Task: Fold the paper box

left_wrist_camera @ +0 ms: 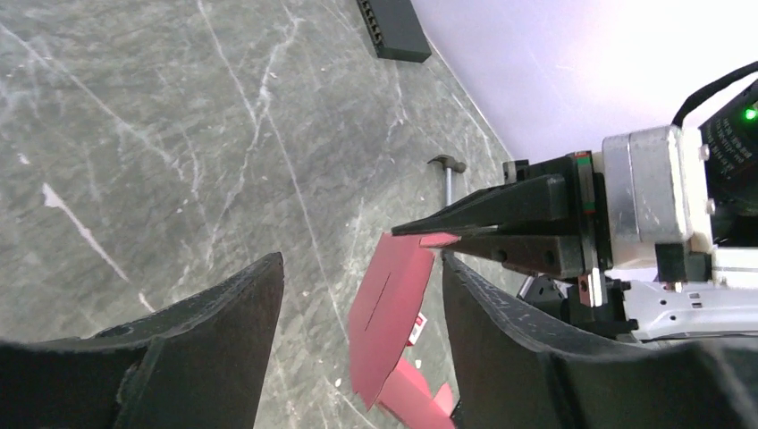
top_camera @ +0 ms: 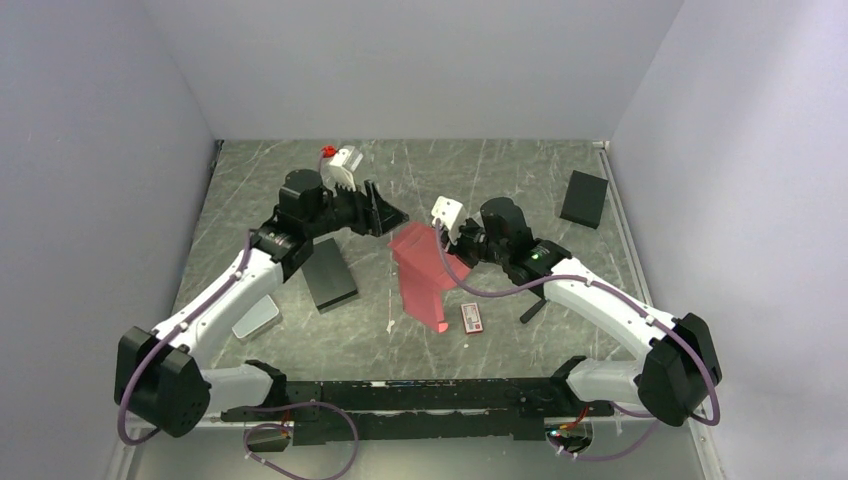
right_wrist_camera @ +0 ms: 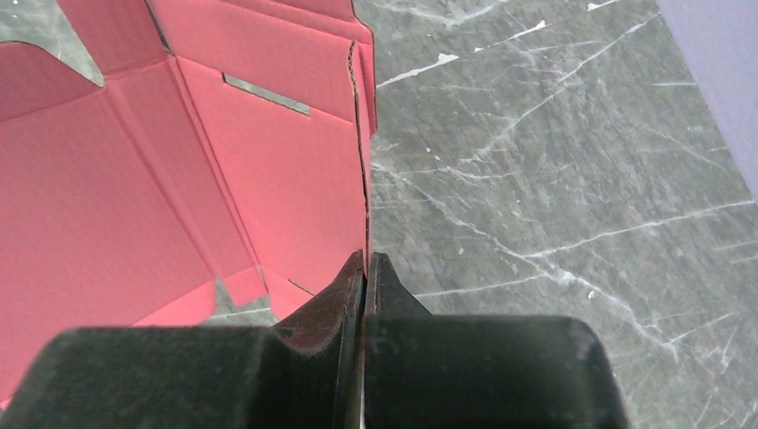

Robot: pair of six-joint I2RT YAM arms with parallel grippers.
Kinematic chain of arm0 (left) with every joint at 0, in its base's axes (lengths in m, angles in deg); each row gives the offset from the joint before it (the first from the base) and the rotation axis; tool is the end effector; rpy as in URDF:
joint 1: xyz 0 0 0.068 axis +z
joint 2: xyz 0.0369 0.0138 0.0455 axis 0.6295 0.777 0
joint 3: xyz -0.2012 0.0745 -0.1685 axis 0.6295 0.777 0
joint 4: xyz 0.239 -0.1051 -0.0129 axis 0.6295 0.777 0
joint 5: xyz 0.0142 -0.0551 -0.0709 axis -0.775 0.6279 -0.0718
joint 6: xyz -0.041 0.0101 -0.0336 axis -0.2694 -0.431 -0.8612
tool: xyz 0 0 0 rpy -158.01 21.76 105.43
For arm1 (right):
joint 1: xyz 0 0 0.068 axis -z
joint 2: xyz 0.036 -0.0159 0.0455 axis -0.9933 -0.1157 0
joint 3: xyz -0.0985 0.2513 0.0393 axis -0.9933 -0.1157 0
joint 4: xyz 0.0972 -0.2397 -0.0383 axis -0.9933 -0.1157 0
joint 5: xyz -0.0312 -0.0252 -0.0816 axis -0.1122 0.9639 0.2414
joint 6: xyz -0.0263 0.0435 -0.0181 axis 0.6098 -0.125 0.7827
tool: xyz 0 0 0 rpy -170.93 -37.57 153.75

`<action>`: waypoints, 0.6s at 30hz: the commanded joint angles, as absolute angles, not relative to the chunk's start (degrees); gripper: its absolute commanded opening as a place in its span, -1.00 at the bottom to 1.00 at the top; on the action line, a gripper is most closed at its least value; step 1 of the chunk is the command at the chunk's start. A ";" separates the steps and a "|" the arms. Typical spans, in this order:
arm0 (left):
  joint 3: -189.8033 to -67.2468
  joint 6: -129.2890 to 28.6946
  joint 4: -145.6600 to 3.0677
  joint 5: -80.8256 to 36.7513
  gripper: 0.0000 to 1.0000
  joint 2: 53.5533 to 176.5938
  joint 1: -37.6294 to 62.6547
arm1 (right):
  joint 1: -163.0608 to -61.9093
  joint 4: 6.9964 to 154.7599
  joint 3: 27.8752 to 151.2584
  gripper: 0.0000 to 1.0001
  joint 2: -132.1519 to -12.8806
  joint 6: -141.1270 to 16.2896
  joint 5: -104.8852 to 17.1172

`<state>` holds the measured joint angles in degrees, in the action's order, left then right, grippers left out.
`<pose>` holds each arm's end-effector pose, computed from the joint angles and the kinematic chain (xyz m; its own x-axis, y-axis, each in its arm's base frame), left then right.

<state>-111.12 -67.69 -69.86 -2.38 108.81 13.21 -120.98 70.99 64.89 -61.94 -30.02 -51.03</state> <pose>0.2455 -0.1371 0.3324 -0.5714 -0.1991 -0.7962 0.5914 0.5727 -0.5677 0.2136 0.1762 0.2826 -0.0270 -0.5479 -0.8361 -0.8614 0.4372 -0.2587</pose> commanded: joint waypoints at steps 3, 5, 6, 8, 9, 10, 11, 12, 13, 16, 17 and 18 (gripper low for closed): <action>-116.02 -69.39 -74.15 3.92 0.47 113.52 13.04 | -121.55 71.72 67.10 -1.00 -62.01 -29.24 -49.70; -116.15 -69.94 -75.66 4.63 0.47 114.29 12.87 | -121.58 71.63 67.15 -1.00 -62.14 -29.17 -49.61; -116.47 -70.05 -75.44 4.52 0.47 114.67 12.78 | -121.63 71.65 67.19 -1.00 -62.26 -29.15 -49.60; -117.44 -69.93 -74.13 3.88 0.46 115.91 12.42 | -121.74 71.50 67.24 -1.00 -62.24 -29.07 -49.65; -117.96 -70.03 -73.48 3.53 0.45 116.59 12.20 | -121.87 71.46 67.28 -1.00 -62.30 -29.05 -49.61; -118.54 -70.04 -73.00 3.58 0.45 117.44 12.01 | -121.98 71.50 67.28 -1.00 -62.36 -29.02 -49.54; -119.02 -70.04 -72.79 3.63 0.43 118.21 11.76 | -122.10 71.39 67.28 -1.00 -62.37 -28.92 -49.45; -119.34 -70.11 -72.65 3.33 0.43 118.84 11.43 | -122.17 71.41 67.28 -1.00 -62.46 -28.87 -49.39; -119.62 -70.17 -72.72 3.28 0.43 119.35 11.22 | -122.20 71.39 67.28 -1.00 -62.53 -28.81 -49.34; -120.18 -69.96 -72.69 2.93 0.42 120.26 10.70 | -122.23 71.38 67.28 -1.00 -62.58 -28.84 -49.17; -120.42 -69.76 -72.60 3.01 0.40 120.41 10.56 | -122.23 71.44 67.28 -1.00 -62.60 -28.92 -49.04; -120.61 -69.55 -72.18 3.09 0.39 120.56 10.49 | -122.29 71.47 67.36 -1.00 -62.56 -29.00 -48.85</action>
